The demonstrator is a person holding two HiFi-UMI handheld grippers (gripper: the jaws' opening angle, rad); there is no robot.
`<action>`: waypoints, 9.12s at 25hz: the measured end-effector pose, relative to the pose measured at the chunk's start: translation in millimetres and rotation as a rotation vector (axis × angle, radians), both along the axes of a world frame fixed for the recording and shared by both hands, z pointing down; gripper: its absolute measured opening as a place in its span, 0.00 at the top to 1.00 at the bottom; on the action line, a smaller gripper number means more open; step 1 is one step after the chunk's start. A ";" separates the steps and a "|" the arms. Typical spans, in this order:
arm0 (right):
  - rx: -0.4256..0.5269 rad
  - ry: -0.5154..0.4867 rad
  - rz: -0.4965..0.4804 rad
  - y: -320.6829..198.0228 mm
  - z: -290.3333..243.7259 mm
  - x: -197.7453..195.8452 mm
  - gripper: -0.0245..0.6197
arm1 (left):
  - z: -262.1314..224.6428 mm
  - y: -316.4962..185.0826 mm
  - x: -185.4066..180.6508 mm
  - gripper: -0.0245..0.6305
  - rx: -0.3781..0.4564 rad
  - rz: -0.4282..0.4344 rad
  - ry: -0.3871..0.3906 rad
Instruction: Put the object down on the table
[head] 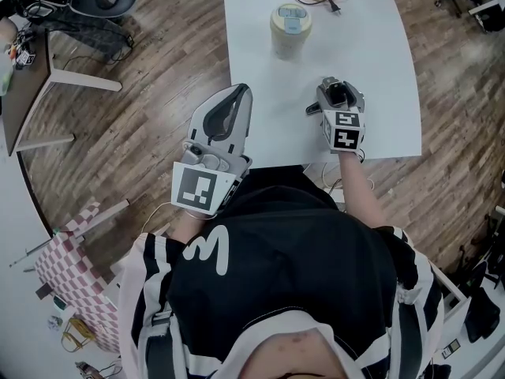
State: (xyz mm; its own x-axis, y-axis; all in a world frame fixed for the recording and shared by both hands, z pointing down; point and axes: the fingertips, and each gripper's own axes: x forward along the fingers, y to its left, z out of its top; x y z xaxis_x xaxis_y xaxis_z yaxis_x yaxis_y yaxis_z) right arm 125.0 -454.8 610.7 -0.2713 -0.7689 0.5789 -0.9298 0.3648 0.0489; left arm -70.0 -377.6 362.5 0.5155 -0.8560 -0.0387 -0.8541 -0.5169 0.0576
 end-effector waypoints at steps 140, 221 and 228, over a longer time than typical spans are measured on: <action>0.529 -0.212 -0.196 412.1 -239.8 35.2 0.93 | -14.2 348.1 189.1 0.96 0.042 0.248 0.056; 0.634 -0.283 -0.077 633.4 -271.1 -86.1 0.93 | -36.7 563.1 46.4 0.96 0.170 0.237 0.007; 0.599 -0.298 -0.088 670.4 -264.4 -95.6 0.93 | -33.1 600.6 44.8 0.96 0.152 0.276 -0.002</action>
State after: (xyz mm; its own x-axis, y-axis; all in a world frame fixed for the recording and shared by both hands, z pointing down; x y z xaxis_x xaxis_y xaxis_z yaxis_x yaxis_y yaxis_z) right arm 29.3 215.6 346.3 -0.4298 -0.9016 -0.0497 -0.9029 0.4297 0.0124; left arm -25.2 223.0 329.4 0.7276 -0.6685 -0.1543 -0.6805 -0.7317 -0.0392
